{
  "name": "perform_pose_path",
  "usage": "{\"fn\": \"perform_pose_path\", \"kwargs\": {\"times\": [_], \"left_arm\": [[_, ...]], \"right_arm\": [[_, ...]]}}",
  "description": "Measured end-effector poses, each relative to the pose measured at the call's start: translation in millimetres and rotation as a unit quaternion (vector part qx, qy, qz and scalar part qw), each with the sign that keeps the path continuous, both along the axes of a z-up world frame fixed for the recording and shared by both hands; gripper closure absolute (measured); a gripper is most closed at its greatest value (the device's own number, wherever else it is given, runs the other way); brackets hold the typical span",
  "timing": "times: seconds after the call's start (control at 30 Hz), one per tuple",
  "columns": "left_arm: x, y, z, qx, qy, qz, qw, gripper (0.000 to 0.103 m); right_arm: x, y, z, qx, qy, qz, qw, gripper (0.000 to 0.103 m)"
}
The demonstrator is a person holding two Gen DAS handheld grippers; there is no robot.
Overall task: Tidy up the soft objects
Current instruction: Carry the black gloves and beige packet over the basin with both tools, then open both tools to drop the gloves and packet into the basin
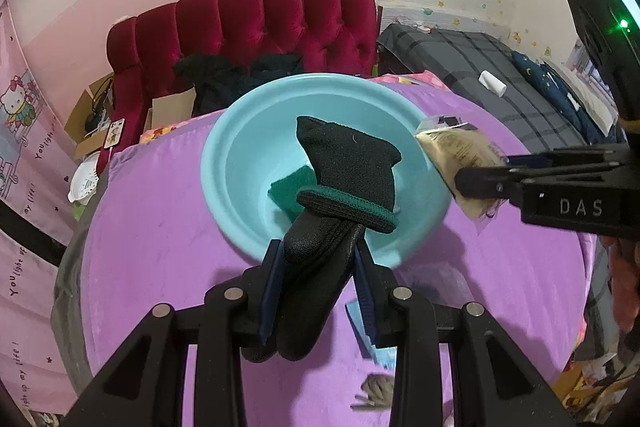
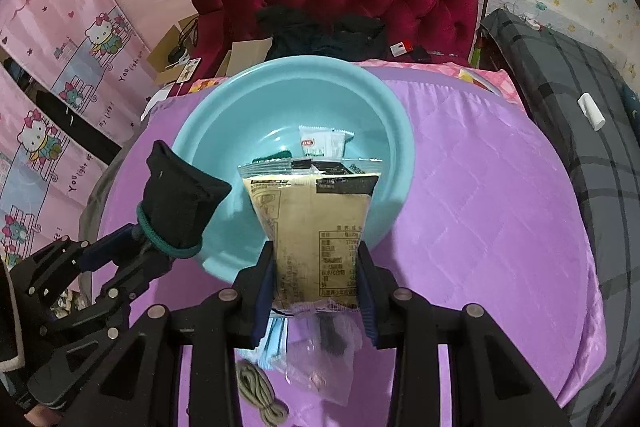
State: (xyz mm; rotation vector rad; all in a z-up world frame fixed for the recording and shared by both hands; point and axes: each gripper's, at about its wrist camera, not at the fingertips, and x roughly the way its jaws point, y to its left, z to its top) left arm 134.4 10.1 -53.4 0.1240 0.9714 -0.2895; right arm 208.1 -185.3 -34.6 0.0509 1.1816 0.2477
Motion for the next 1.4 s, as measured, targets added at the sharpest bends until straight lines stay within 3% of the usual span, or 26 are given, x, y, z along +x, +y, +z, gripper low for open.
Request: {"fn": "perform_pose_path", "kwargs": {"times": [0.67, 1.2, 1.3, 1.37, 1.4], "left_arm": [[83.7, -12.6, -41.6, 0.009, 0.019, 0.011, 0.9997, 0.066], [120.5, -22.8, -75.9, 0.021, 0.035, 0.009, 0.9991, 0.065], [120.9, -24.2, -78.5, 0.025, 0.03, 0.008, 0.9992, 0.063], [120.2, -25.5, -80.0, 0.028, 0.031, 0.008, 0.9991, 0.059], [120.0, -25.8, -79.9, 0.029, 0.031, 0.009, 0.9991, 0.045]], "right_arm": [[81.4, 17.1, -47.4, 0.005, 0.02, -0.006, 1.0, 0.064], [108.0, 27.4, -82.6, 0.003, 0.048, -0.004, 0.999, 0.062], [110.8, 26.0, -83.7, 0.003, 0.049, -0.01, 0.999, 0.062], [111.4, 23.2, -80.1, 0.009, 0.044, -0.016, 0.999, 0.053], [111.5, 22.4, -76.7, 0.01, 0.039, -0.019, 0.999, 0.051]]}}
